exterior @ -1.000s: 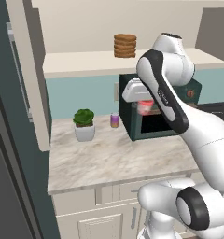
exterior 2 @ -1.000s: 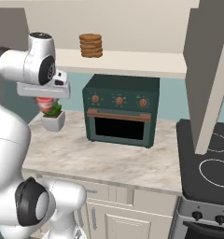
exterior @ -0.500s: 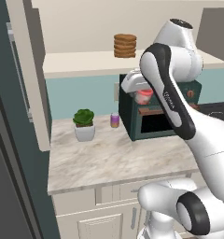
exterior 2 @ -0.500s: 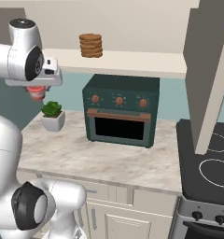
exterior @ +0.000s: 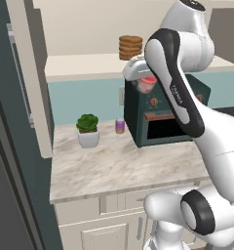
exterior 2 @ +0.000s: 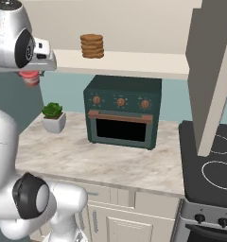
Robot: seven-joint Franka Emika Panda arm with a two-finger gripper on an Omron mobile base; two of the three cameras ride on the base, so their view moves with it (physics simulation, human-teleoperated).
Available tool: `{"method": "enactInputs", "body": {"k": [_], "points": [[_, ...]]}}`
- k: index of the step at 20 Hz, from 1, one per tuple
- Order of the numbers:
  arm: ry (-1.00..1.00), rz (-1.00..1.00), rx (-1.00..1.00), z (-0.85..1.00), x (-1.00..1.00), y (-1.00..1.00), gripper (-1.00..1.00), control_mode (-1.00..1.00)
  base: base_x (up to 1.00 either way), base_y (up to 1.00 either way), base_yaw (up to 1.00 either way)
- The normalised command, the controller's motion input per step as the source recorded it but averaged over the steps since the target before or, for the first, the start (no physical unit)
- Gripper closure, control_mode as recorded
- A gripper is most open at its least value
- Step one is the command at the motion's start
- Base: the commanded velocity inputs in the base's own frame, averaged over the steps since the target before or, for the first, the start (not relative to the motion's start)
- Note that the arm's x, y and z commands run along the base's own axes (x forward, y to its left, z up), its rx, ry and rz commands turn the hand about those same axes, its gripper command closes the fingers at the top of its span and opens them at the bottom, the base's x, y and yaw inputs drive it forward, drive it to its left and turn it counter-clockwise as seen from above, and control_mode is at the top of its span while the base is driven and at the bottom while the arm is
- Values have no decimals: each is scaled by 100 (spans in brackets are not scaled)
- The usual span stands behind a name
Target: Pick the jam and bar from the counter and place them in the cabinets closest to them.
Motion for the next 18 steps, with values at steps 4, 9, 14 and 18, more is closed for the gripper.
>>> {"method": "enactInputs", "body": {"k": [4, 9, 14, 18], "points": [[-11, 0, 0, 26, 26, 6, 100, -100, 0, 0, 0], [-9, 0, 0, 19, 36, 6, 100, -100, 0, 0, 0], [-10, 0, 0, 4, 38, 4, 100, -100, 0, 0, 0], [-11, 0, 0, 8, 44, 7, 100, -100, 0, 0, 0]]}}
